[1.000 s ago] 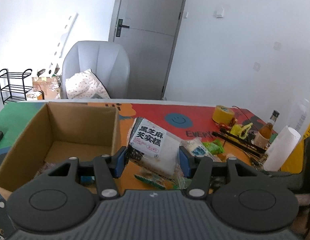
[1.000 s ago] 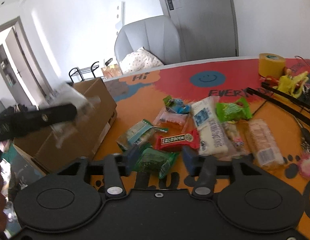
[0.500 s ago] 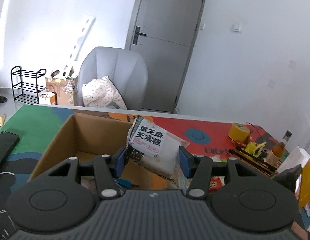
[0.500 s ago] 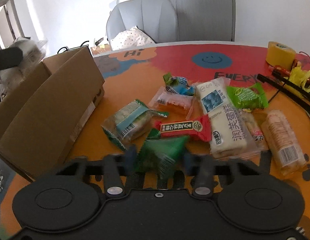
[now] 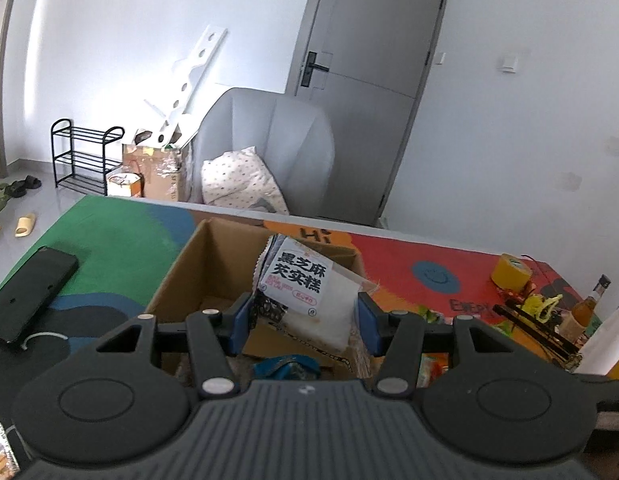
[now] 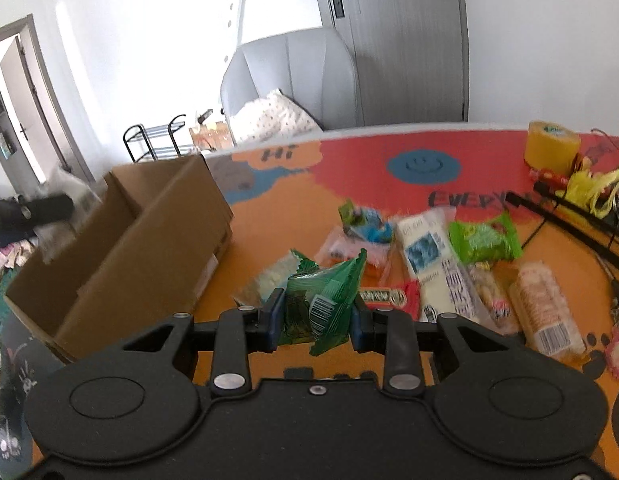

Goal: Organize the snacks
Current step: 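Carry the white pack and green snack over the cardboard box with both tools, then open both tools to release the snacks into the box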

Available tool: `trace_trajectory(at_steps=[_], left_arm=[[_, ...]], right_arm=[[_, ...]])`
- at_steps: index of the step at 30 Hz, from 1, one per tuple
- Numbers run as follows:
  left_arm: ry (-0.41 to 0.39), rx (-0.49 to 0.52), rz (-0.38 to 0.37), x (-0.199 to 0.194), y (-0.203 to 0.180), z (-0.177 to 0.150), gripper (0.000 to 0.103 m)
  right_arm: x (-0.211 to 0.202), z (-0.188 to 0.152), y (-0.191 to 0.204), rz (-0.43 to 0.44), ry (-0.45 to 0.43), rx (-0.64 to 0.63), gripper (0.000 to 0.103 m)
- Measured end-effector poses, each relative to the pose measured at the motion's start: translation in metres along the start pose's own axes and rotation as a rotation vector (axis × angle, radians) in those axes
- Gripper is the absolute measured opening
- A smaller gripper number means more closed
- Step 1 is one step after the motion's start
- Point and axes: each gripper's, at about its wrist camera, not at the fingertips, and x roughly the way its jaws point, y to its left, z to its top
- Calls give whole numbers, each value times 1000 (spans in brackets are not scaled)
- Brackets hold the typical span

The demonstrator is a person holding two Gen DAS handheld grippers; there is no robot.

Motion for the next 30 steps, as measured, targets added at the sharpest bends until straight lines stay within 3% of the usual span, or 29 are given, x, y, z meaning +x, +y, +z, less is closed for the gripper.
trace_trajectory(at_steps=[12,30], left_arm=[[1,-22,75,-1,19,3,63],[-3,-74,109,-21,47,7,86]], right_arm=[[-18,34,42,77,-107,-62,30],[-11,62,102,241,-161,-132,33]])
